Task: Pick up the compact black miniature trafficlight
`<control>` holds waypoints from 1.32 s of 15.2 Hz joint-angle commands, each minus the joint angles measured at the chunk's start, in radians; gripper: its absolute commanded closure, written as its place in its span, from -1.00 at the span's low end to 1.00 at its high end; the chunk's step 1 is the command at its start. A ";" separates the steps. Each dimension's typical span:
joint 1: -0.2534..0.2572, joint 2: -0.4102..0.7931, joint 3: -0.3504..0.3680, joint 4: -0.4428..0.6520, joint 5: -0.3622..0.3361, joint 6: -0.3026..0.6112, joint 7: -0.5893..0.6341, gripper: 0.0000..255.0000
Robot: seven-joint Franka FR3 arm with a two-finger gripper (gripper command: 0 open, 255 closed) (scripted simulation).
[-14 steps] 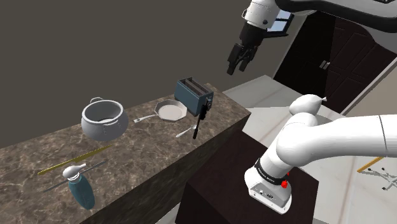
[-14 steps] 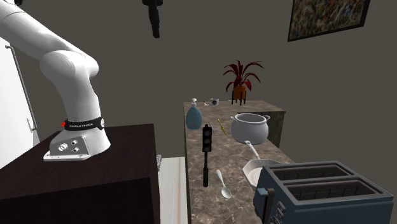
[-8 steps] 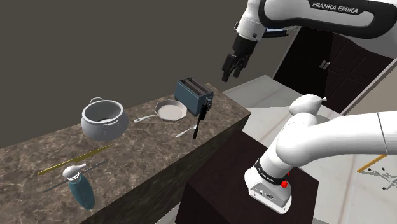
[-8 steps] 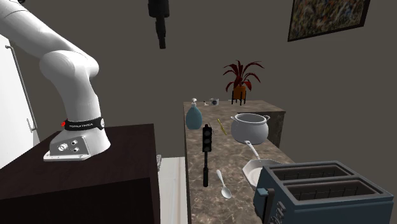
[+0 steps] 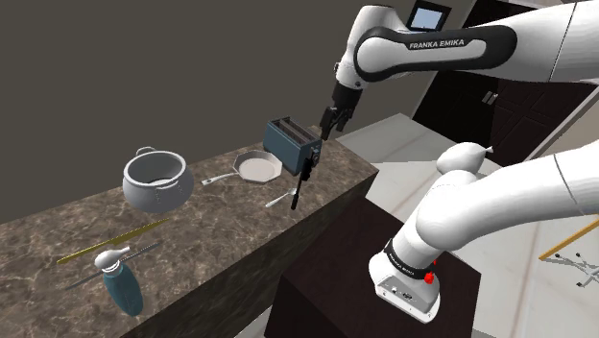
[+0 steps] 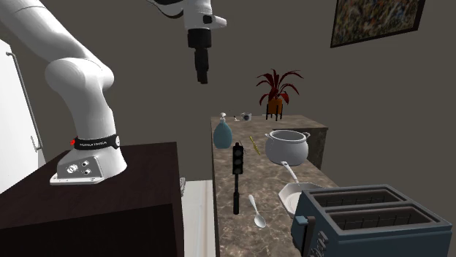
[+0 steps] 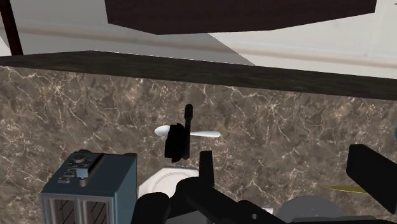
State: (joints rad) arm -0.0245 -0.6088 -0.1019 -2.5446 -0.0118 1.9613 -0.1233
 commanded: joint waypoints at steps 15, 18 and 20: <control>-0.018 0.587 -0.115 0.071 -0.007 0.501 -0.223 -1.00; -0.023 0.680 -0.119 0.103 0.015 0.560 -0.259 -1.00; -0.024 0.704 -0.117 0.099 0.024 0.588 -0.265 -1.00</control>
State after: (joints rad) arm -0.0476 0.0775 -0.2197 -2.4449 0.0067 2.5295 -0.3826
